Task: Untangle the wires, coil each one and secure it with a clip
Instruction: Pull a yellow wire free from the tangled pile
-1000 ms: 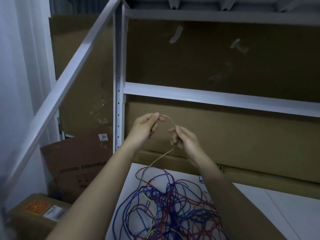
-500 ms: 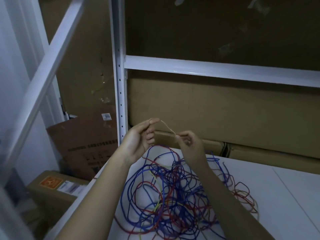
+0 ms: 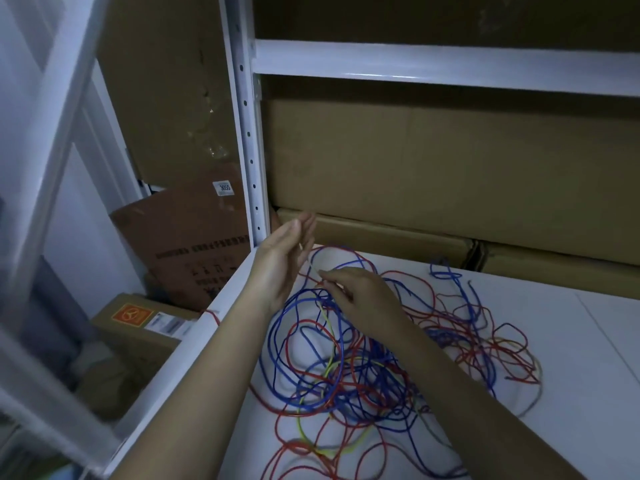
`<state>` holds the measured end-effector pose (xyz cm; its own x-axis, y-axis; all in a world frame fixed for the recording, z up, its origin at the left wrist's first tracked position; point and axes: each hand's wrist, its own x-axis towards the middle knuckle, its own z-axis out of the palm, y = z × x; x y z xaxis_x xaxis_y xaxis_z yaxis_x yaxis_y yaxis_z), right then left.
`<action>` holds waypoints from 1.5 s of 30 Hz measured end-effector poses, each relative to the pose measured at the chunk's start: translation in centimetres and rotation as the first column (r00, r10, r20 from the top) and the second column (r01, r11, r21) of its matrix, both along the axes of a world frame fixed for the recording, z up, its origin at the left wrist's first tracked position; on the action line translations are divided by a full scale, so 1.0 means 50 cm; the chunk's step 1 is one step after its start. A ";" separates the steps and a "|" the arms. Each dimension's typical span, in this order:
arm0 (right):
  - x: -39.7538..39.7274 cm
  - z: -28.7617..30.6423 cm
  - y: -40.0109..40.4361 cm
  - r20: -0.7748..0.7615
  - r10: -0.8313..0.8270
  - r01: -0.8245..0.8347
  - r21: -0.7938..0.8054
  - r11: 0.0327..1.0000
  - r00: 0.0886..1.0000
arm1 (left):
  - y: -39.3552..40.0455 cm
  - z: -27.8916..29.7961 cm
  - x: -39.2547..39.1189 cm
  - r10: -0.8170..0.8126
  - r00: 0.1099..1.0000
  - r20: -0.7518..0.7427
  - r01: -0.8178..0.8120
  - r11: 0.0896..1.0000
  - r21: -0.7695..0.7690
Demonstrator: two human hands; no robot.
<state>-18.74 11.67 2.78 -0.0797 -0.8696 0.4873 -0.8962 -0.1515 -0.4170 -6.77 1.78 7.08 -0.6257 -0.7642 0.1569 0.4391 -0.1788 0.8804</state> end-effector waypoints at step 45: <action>-0.011 0.153 -0.028 0.718 0.126 0.065 -0.232 0.970 0.685 | 0.054 0.051 0.072 -0.116 0.955 0.273 0.169 0.969 -0.180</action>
